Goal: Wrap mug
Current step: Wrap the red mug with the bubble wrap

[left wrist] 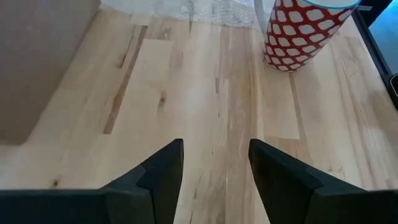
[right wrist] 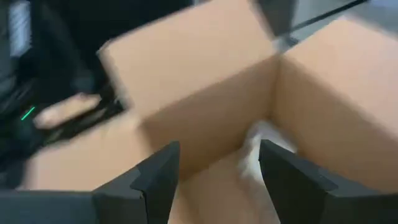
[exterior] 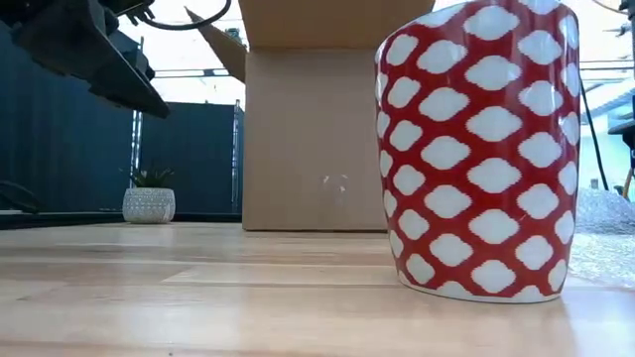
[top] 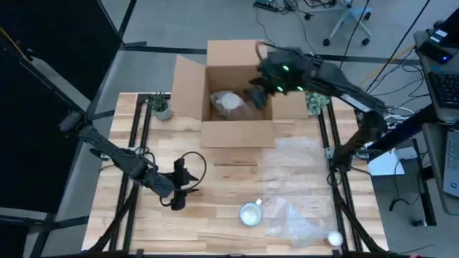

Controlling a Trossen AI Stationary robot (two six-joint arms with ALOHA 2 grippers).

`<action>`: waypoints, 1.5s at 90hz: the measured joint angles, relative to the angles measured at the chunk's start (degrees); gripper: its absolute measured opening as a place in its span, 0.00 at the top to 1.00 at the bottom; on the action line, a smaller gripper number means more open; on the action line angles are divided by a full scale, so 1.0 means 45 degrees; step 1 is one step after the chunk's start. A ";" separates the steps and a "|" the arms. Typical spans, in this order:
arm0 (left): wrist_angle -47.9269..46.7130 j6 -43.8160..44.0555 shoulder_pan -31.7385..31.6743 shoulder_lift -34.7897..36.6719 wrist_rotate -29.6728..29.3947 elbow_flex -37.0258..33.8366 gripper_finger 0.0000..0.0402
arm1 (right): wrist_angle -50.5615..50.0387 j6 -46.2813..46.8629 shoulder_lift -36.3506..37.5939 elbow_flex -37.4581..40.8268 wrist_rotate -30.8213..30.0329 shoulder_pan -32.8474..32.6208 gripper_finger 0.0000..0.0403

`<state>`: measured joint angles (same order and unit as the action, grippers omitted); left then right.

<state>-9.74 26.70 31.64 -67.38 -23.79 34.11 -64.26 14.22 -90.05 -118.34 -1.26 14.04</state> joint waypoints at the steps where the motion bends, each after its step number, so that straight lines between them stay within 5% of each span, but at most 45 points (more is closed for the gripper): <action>1: 0.0001 0.0000 -0.0002 0.0000 0.0000 0.0000 0.57 | -0.0222 0.0084 0.0073 0.0000 -0.0002 -0.0149 0.50; 20: 0.0012 0.0005 -0.0003 0.0001 0.0010 0.0000 0.57 | -0.3630 0.2502 0.1034 0.0005 -0.0404 -0.3357 0.50; 44: 0.0068 0.0409 0.0000 -0.0002 0.0029 0.0000 0.57 | -0.5413 0.6436 0.1039 0.1304 -0.3793 -0.8058 0.50; 59: 0.0063 0.0587 -0.0005 -0.0002 0.0039 0.0000 0.57 | -0.4952 0.8907 0.1008 0.4376 -0.5317 -1.0325 0.50; 90: 0.0063 0.0656 0.0000 -0.0002 0.0136 0.0000 0.57 | -0.0301 1.3255 0.0999 1.0399 -0.5387 -1.2289 0.50; 114: 0.0071 0.0663 -0.0001 -0.0002 0.0136 0.0000 0.57 | 0.5445 1.1095 0.0884 1.1786 -0.5786 -1.1925 0.50; 135: 0.0094 0.0656 -0.0049 -0.0002 0.0136 0.0000 0.57 | 0.6939 0.7956 0.0585 1.1812 -0.5685 -1.1301 0.50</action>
<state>-9.32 29.65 31.42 -67.40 -23.18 34.11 -33.04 50.02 -87.42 -65.19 -26.84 -36.81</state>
